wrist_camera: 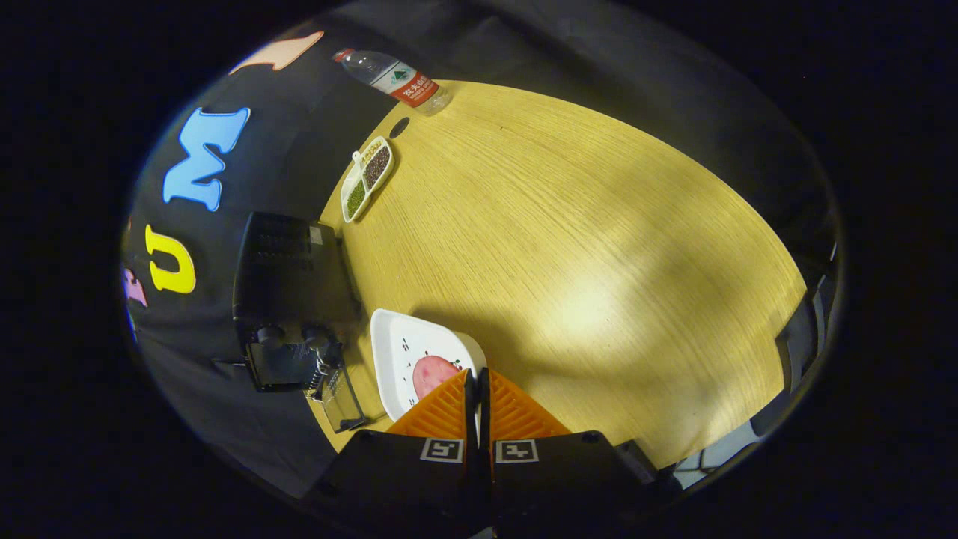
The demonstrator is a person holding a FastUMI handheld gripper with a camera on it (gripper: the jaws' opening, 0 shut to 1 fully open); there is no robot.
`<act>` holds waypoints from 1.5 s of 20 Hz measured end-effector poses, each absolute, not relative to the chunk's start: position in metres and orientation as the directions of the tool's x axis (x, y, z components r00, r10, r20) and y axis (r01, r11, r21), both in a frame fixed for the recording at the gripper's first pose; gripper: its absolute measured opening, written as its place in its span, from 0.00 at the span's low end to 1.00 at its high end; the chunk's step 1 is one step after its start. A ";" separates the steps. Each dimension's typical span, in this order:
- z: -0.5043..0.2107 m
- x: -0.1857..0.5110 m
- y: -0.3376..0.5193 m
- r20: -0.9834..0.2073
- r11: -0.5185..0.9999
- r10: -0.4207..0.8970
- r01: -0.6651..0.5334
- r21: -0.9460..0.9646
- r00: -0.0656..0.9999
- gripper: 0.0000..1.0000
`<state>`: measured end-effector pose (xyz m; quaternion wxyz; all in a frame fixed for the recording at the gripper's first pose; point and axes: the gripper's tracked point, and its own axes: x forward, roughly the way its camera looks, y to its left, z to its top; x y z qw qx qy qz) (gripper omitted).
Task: Open the toaster oven, put the food inside, and close the toaster oven door.
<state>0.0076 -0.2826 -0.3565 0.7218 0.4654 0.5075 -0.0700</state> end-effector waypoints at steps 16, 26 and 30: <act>-0.299 -0.091 -0.130 -0.719 0.375 0.378 0.613 0.695 0.584 0.02; -0.249 -0.041 -0.034 -0.623 0.322 0.464 0.536 0.781 0.630 0.02; -0.243 -0.014 -0.010 -0.614 0.323 0.472 0.524 0.788 0.633 0.02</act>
